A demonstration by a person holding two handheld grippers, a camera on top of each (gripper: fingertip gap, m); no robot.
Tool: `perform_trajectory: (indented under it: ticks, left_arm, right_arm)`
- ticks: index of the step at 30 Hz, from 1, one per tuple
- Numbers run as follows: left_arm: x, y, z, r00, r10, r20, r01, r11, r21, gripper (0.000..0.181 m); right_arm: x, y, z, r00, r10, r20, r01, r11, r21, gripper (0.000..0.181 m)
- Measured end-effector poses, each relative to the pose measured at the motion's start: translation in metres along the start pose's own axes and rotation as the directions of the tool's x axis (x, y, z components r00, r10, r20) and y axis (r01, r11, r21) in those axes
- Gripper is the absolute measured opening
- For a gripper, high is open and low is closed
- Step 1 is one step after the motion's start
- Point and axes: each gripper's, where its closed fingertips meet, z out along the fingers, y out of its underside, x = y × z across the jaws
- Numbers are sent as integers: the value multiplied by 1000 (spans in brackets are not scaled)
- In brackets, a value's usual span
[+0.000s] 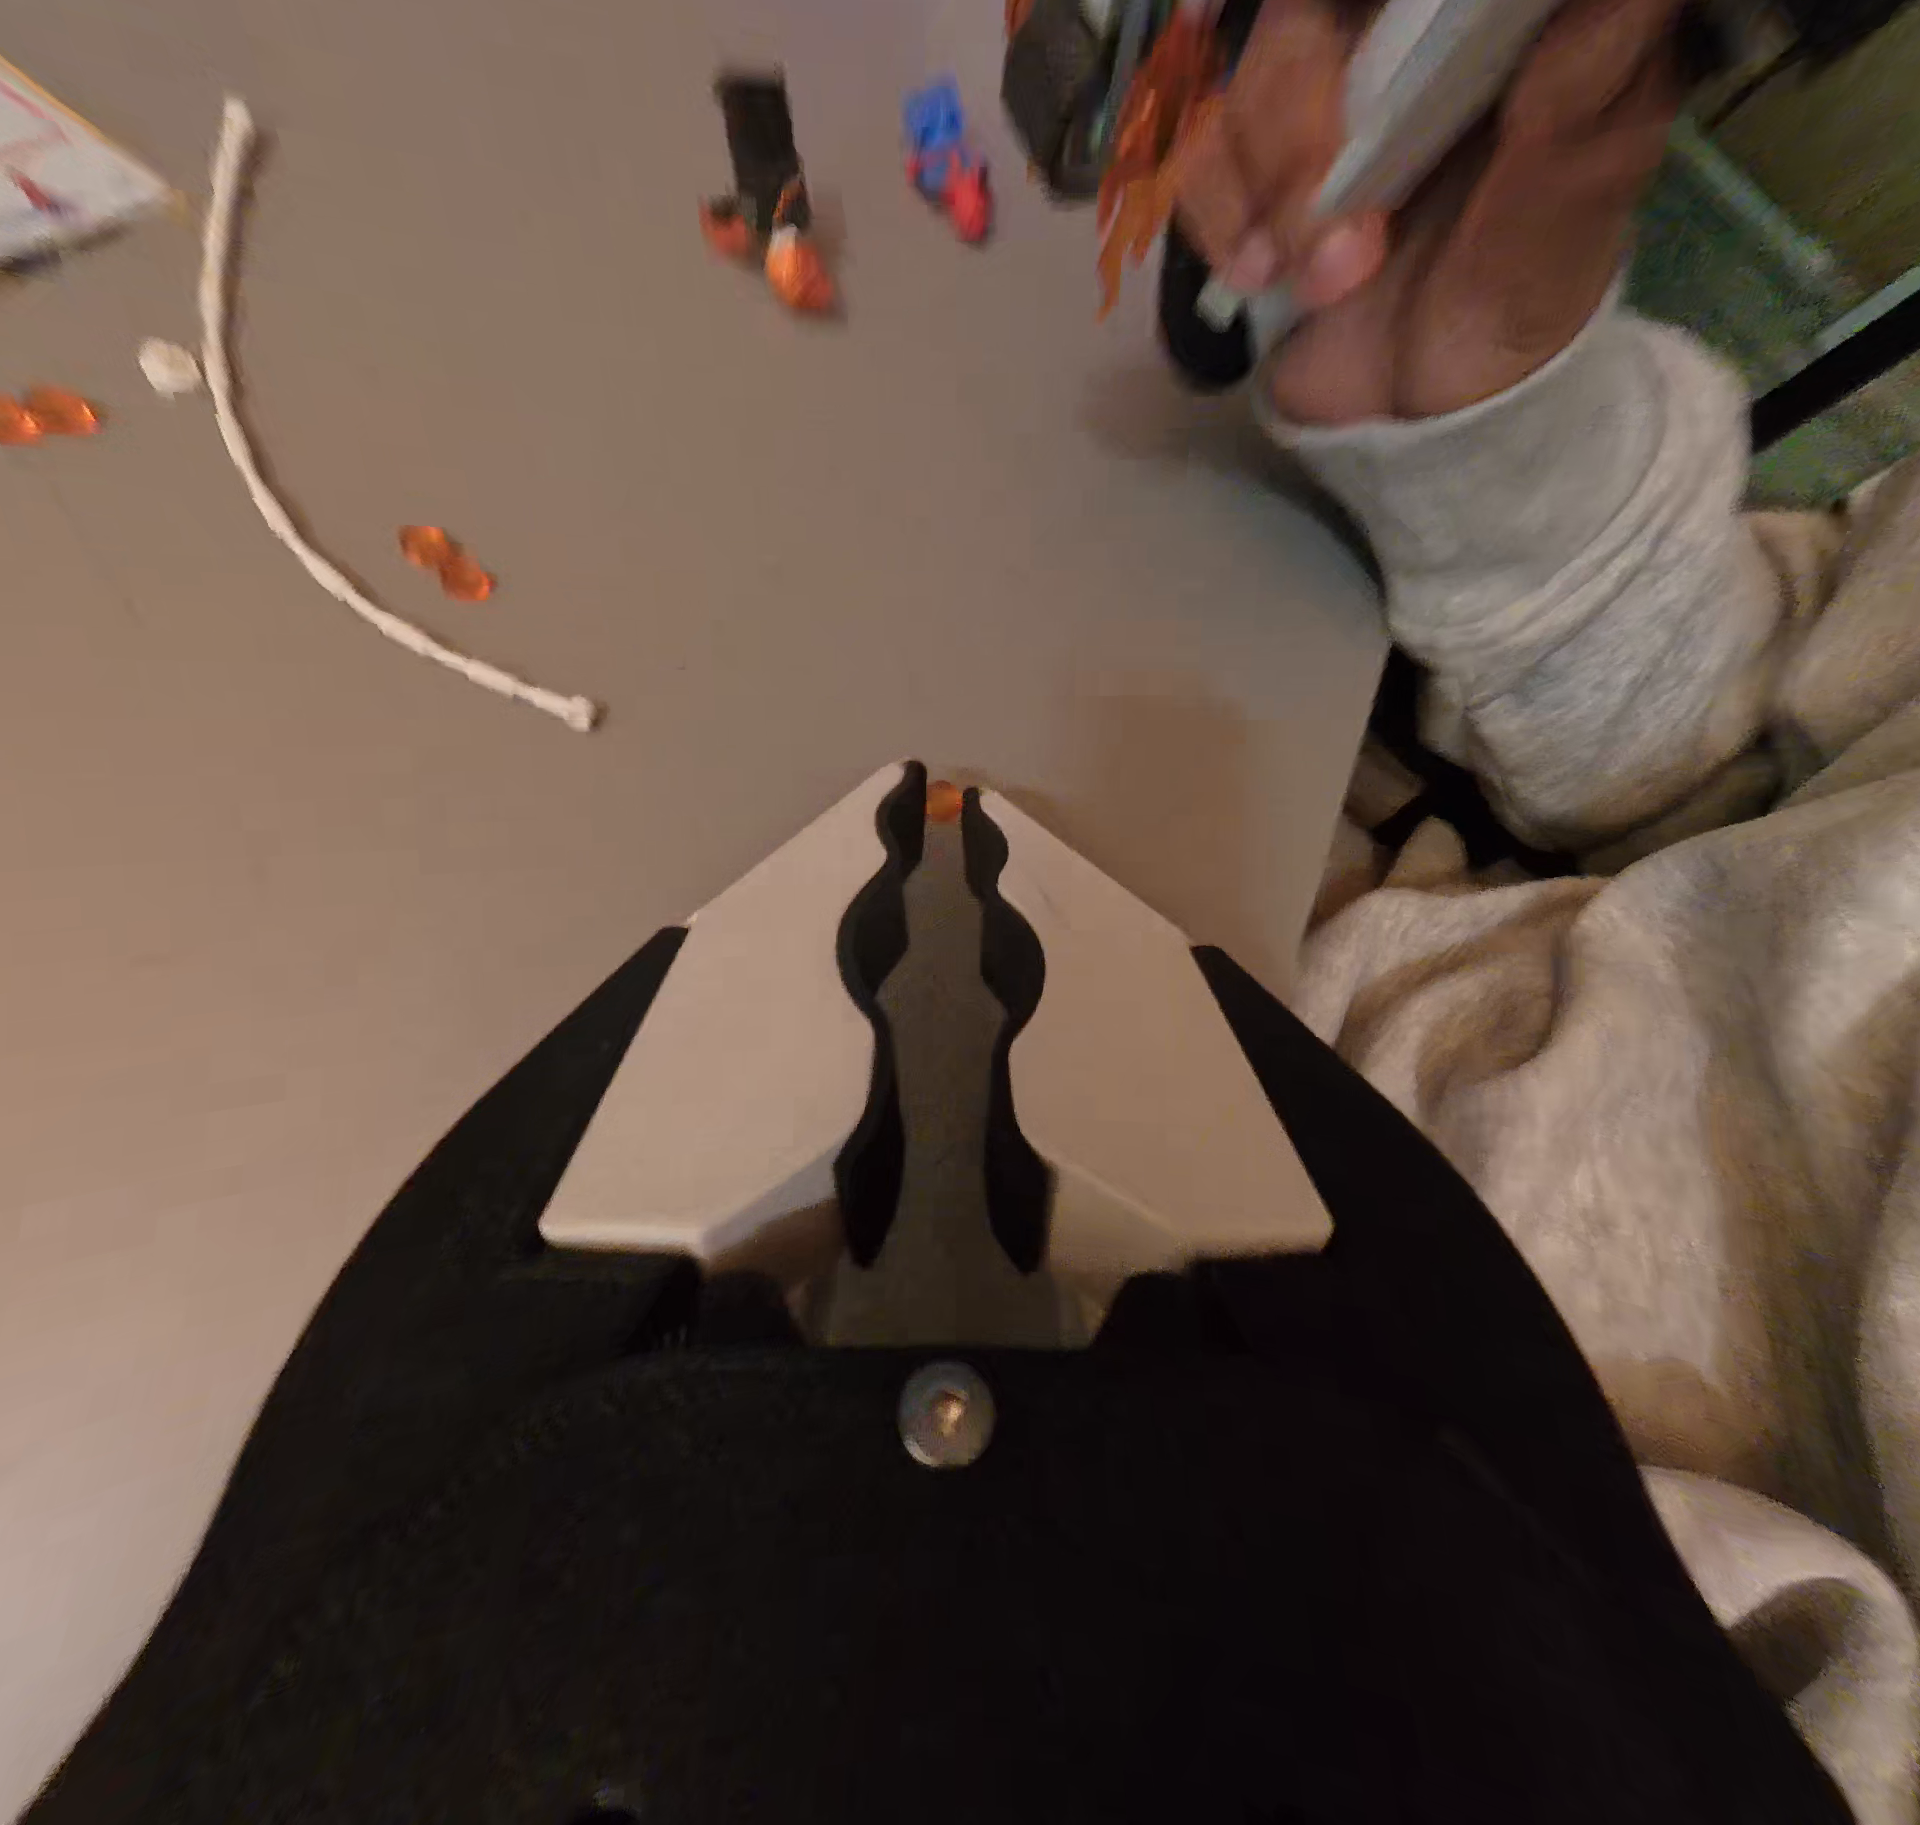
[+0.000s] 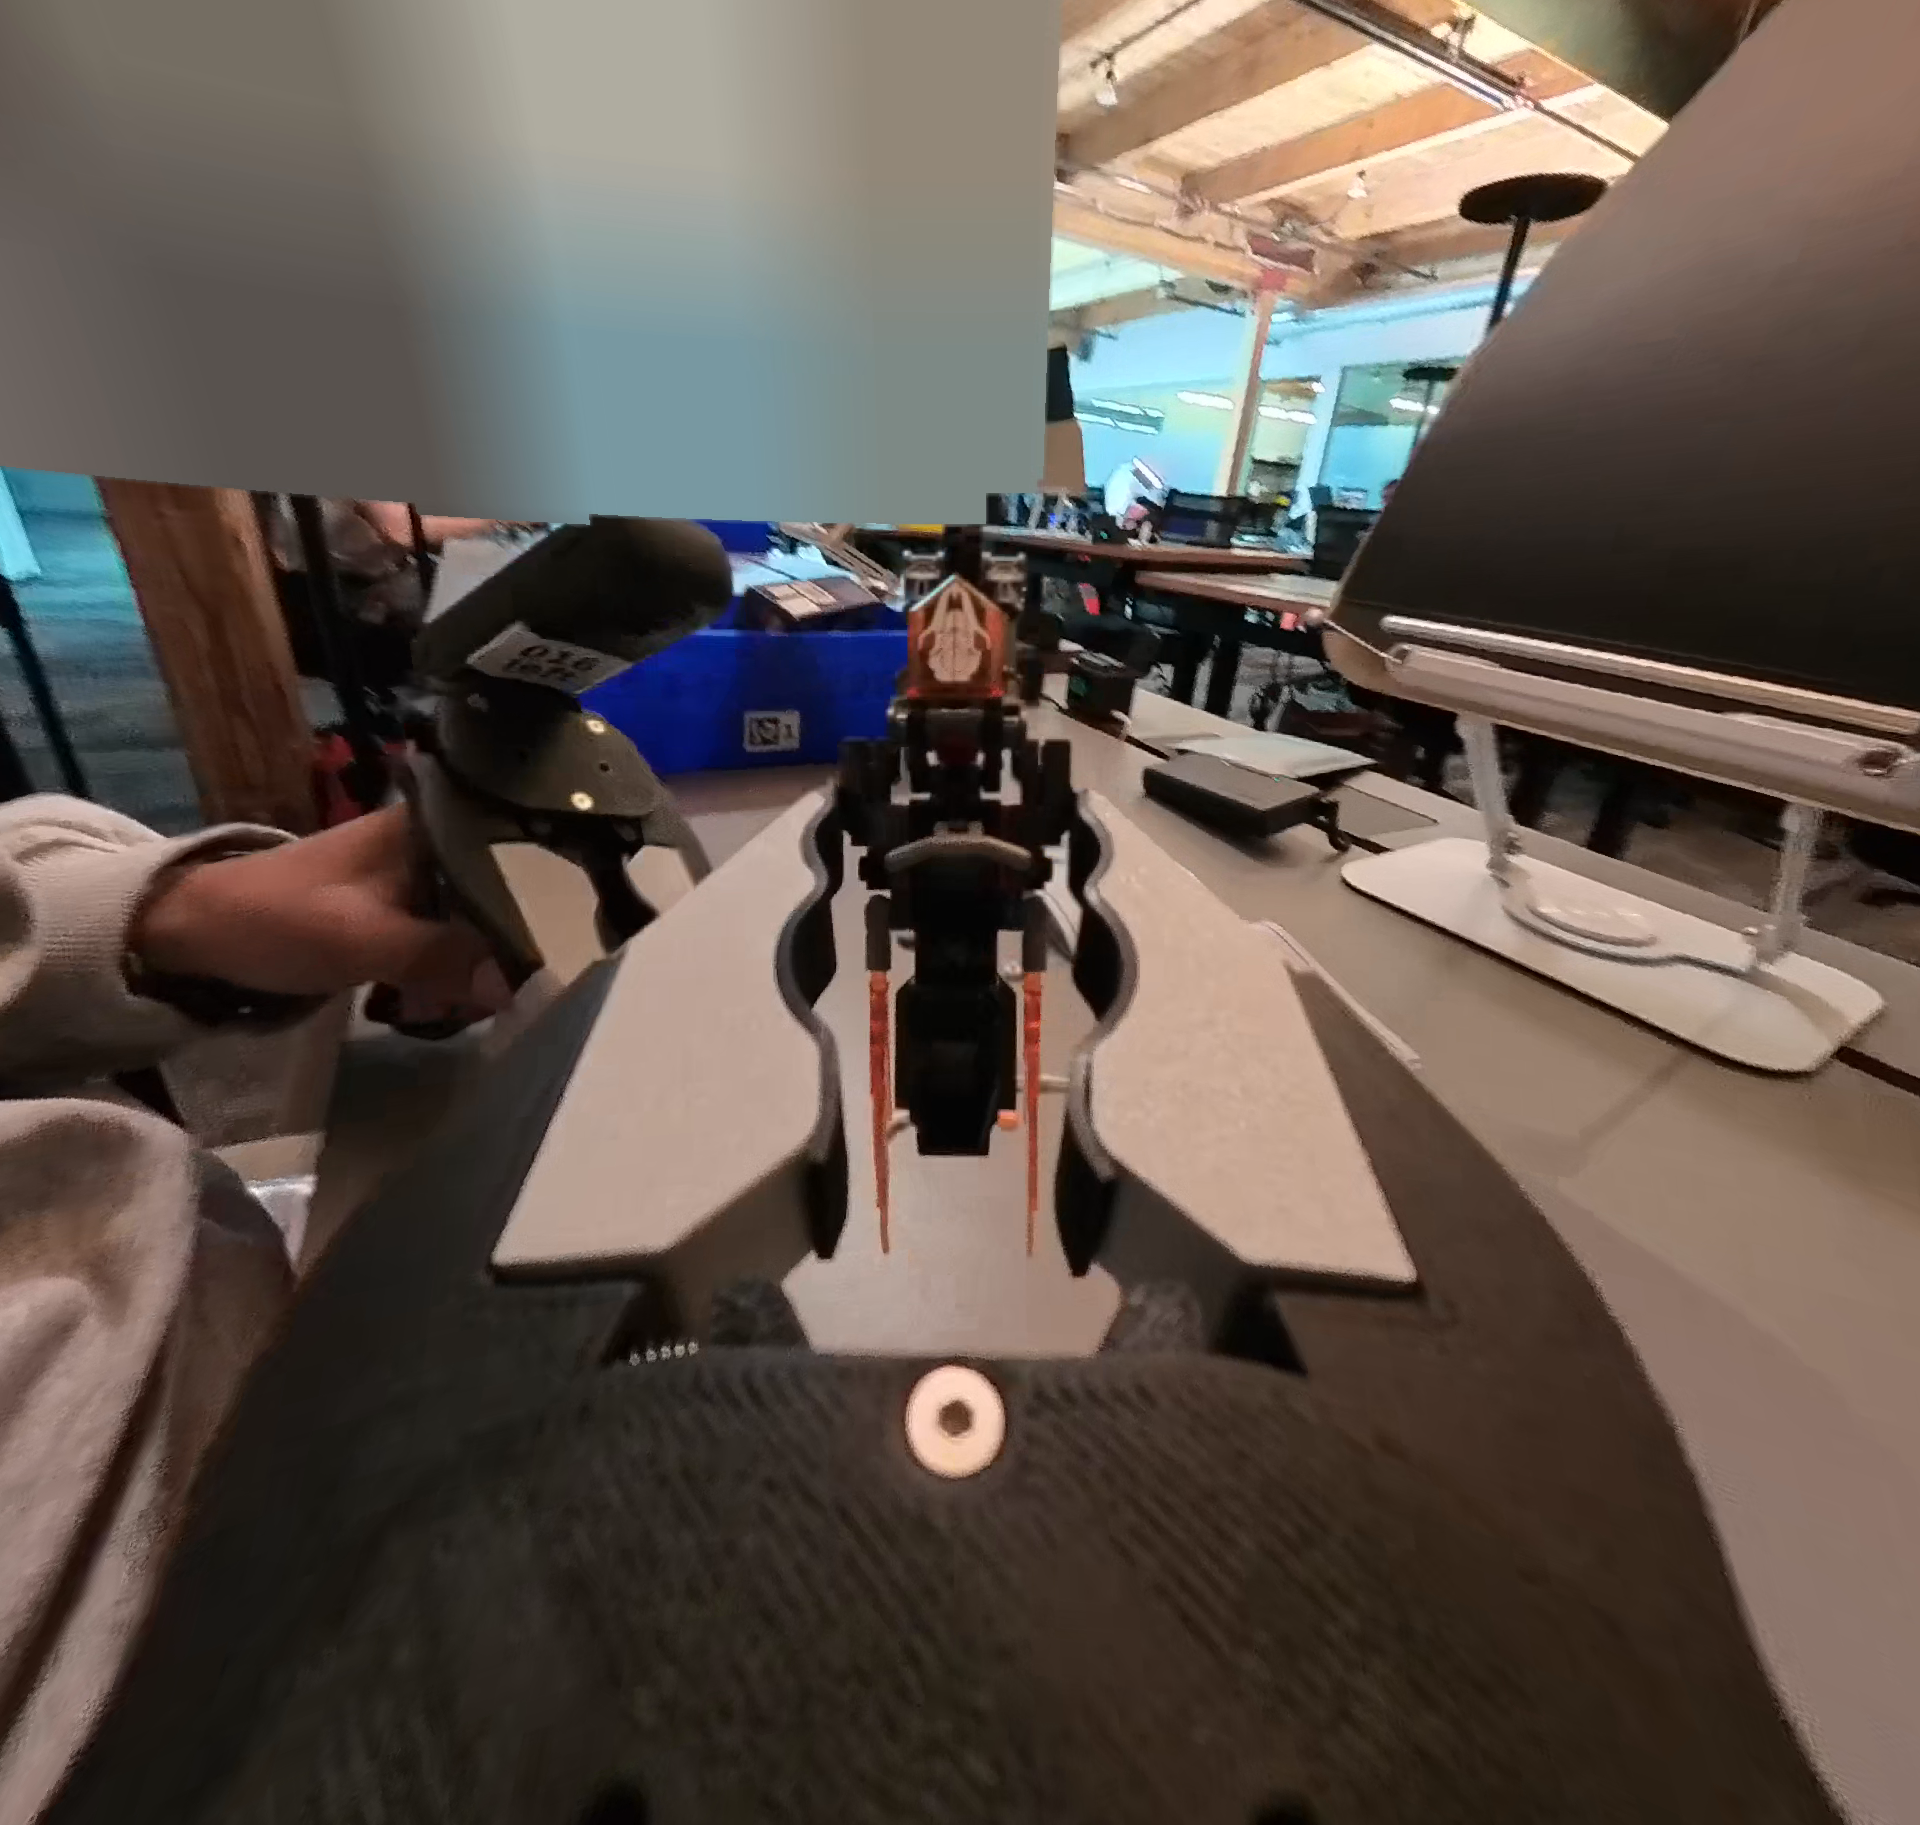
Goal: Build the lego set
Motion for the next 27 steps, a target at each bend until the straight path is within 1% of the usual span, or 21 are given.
perform_trajectory:
  ticks: [3,6,8,12,14,16,22,27]
  left_arm:
    - [17,-37,-19,998,17,-61,-7,986,167,5]
    - [40,-79,-42,988,60,-139,-11,944,331,4]
    - [52,-97,-51,981,85,-173,-13,924,381,4]
    - [67,-119,-60,965,96,-245,19,904,426,4]
    - [69,-127,-63,961,94,-260,33,895,446,4]
    - [68,-131,-63,965,92,-246,29,894,447,4]
    - [60,-126,-54,980,67,-187,13,919,394,5]
    - [56,-124,-53,985,56,-164,8,930,369,5]
  right_arm:
    - [-3,-7,-3,998,41,49,-44,997,56,41]
    - [-9,-14,-6,993,62,97,-72,992,103,41]
    - [-12,-17,-8,991,62,122,-77,989,124,41]
    - [-16,-17,-8,992,27,127,-44,990,134,41]
    - [-17,-16,-7,992,8,124,-24,991,129,41]
    - [-19,-15,-5,993,-17,119,3,993,122,41]
    - [-24,-9,-1,991,-83,103,74,993,90,41]
    - [-25,-7,1,990,-103,97,96,992,76,41]
